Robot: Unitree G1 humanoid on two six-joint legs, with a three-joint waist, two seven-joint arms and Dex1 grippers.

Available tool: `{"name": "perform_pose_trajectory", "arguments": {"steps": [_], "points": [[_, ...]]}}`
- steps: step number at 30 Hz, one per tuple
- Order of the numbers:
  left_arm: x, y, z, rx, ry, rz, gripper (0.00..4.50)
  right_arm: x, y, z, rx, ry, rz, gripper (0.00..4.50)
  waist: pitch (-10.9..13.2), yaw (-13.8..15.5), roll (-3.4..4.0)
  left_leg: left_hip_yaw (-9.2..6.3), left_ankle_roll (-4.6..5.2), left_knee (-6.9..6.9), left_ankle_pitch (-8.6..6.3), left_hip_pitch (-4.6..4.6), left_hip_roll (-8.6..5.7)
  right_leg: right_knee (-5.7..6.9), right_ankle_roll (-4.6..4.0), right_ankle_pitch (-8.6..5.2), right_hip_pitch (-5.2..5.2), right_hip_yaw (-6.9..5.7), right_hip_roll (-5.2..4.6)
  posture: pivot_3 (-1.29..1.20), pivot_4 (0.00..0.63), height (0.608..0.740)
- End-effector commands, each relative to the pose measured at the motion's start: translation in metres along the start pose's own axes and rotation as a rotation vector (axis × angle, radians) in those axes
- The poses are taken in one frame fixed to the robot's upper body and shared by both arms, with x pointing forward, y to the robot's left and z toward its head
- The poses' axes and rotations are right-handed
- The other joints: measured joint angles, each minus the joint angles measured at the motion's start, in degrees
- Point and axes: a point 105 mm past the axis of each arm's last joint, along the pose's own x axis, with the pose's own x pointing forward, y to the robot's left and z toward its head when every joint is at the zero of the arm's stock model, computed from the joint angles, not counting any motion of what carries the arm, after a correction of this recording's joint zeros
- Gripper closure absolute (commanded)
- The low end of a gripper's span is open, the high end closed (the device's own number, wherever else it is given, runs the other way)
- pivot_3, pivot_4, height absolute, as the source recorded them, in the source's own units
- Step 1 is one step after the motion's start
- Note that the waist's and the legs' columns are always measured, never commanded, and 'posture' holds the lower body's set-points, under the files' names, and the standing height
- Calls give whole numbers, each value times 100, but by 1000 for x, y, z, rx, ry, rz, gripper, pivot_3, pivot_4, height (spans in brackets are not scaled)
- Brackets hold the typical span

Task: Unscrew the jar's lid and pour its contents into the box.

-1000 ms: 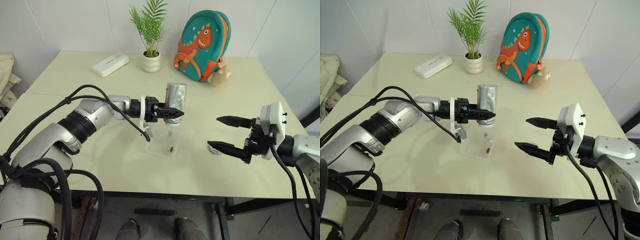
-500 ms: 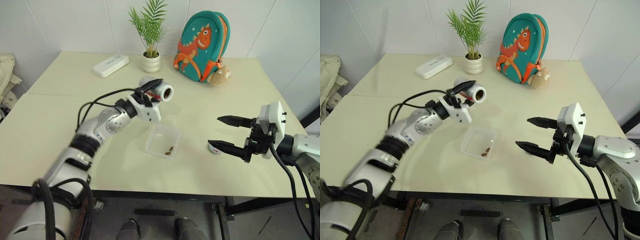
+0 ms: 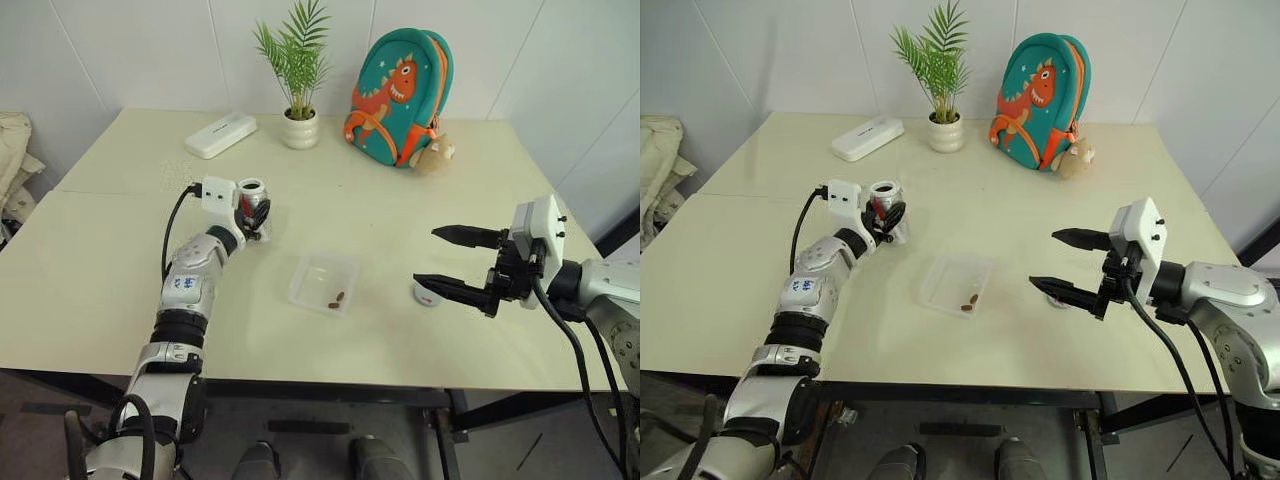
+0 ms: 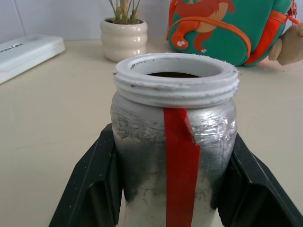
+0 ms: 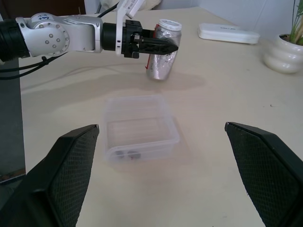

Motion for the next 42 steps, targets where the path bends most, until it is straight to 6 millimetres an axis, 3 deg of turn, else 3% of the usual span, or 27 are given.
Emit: {"name": "perform_pose_trajectory", "arguments": {"steps": [1, 8, 9, 15, 22, 32, 36, 38, 42], "points": [[-2, -5, 7, 48, -47, -47, 2430, -2, -2, 10, -48, -8, 1, 18, 0, 0, 0, 0, 0, -2, 0, 0, 0, -2, 0, 0, 0, 0, 0, 0, 150, 740], [-9, 1, -2, 68, -43, -35, 2430, -3, -2, 10, -49, 0, 6, 18, 0, -2, 0, 0, 0, -13, 0, 1, 0, -13, -1, 0, 0, 0, 0, 0, 150, 740], [-9, 1, -2, 63, -42, -34, 1739, -3, -2, 10, -49, 1, 7, 0, 0, -3, 0, 0, 0, -16, 0, 1, 0, -16, -1, 0, 0, 0, 0, 0, 150, 740], [-17, -1, 2, 52, -75, -49, 34, -1, -3, 12, -55, 2, 21, 0, 0, -6, 0, 1, 0, -35, 0, 3, 0, -32, -1, 1, 1, 0, -1, 0, 150, 740], [-32, 6, 5, 69, -53, -41, 34, 2, -6, 14, -63, -1, 40, 0, 0, -17, 0, 2, 0, -37, 0, 3, 0, -39, -1, 1, 3, 0, -2, 0, 150, 740], [-81, 20, 4, 92, 82, -90, 34, -2, -14, 11, -69, 45, 80, 0, 0, -22, 1, 5, -2, -45, -2, 10, 2, -41, -10, -4, 5, 0, -5, 0, 150, 740], [-98, 15, 4, 77, 140, -188, 34, -8, -23, 12, -73, 64, 79, 0, 0, -20, 0, 5, -2, -45, -2, 12, 3, -44, -22, -9, 5, -4, -6, 0, 150, 740], [-113, 14, 11, 88, 144, -292, 34, -12, -29, 13, -76, 71, 72, 0, 0, -25, 1, 7, -2, -47, -3, 11, 3, -48, -25, -11, 5, -4, -8, 0, 150, 740], [-133, 45, 46, 100, 23, -348, 34, -12, -32, 15, -83, 58, 88, 0, 1, -76, -1, 14, -3, -62, -5, 17, 7, -53, -41, -20, 0, -11, -13, 0, 150, 740]]}}
